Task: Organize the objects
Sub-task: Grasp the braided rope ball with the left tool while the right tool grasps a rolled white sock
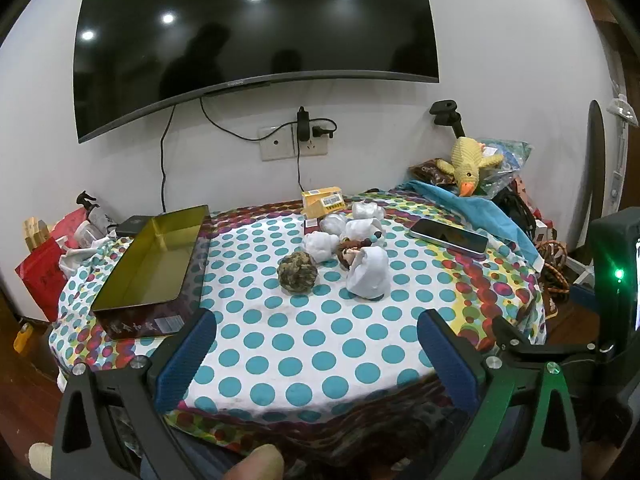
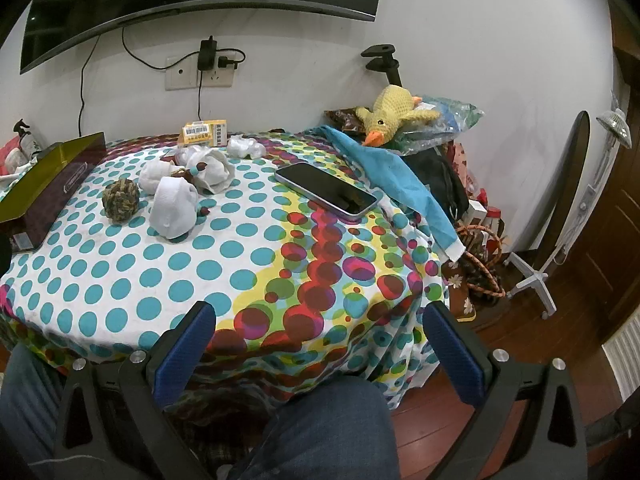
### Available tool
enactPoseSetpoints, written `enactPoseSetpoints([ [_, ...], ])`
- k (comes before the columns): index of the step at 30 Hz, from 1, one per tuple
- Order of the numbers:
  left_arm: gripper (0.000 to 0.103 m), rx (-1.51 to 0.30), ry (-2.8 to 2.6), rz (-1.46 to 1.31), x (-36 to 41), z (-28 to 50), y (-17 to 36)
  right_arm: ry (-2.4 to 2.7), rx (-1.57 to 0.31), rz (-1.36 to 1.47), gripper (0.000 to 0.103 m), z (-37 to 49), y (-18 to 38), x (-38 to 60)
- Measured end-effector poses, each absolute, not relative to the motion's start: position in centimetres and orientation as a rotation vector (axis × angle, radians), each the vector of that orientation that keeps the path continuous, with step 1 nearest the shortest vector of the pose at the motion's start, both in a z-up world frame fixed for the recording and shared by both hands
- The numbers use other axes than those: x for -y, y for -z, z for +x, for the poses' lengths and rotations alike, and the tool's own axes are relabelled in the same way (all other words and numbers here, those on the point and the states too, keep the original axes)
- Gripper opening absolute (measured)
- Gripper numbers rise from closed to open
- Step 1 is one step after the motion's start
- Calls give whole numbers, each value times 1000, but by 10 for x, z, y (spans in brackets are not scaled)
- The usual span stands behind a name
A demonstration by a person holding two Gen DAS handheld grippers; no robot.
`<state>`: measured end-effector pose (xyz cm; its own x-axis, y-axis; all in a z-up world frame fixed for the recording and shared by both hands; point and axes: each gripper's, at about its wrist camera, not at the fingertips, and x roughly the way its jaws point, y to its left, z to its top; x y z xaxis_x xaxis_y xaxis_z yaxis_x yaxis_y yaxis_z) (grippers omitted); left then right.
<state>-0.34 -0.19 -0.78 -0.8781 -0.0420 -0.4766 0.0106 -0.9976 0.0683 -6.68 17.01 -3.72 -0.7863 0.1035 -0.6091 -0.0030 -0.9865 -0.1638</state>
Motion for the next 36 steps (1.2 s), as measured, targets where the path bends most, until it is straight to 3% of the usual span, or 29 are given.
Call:
enactPoseSetpoints([
  [7, 103, 81, 3027, 772, 10, -6, 12, -2918, 247, -1012, 103, -68, 40, -168],
  [12, 103, 194, 2968, 777, 35, -26, 37, -2962, 277, -1071, 103, -84, 47, -156],
  [17, 103, 58, 2924, 775, 68, -53, 47, -3012, 360, -1149, 103, -109, 59, -129],
  [21, 103, 56, 2918, 799, 76, -81, 54, -3018, 474, -1145, 103, -127, 65, -106],
  [30, 103, -122, 2943, 907, 87, -152, 63, -3005, 492, -1170, 103, -175, 66, -84],
  [36, 103, -98, 2937, 987, 77, -184, 72, -2985, 406, -1230, 103, -194, 71, -83],
])
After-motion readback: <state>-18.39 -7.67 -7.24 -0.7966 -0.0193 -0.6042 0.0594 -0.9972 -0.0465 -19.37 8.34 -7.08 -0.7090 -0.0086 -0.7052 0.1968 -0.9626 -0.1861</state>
